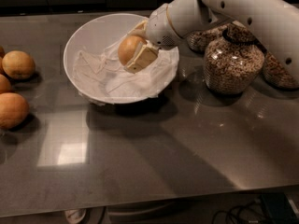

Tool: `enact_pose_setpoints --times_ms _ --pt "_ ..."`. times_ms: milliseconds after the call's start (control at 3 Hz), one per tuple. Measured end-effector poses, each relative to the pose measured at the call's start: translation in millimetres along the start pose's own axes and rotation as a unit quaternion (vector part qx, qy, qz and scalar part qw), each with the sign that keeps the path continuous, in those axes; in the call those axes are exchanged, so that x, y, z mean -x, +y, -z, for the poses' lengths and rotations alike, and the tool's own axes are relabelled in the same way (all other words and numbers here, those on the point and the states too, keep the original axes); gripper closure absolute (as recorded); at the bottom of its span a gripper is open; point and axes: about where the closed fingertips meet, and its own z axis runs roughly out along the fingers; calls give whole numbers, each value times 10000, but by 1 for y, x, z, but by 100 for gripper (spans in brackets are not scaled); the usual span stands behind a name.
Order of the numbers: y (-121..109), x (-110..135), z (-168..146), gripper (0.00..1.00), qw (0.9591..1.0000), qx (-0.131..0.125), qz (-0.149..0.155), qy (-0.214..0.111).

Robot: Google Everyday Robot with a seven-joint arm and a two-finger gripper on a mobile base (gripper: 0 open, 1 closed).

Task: Pick orange from white bowl

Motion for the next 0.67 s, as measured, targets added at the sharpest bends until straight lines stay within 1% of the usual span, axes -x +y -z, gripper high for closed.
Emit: enact_pose_setpoints --times_ms 333,667 --pt "-4 7 26 100 9997 -153 157 -59" --pt "-4 7 26 100 9997 -154 159 -59"
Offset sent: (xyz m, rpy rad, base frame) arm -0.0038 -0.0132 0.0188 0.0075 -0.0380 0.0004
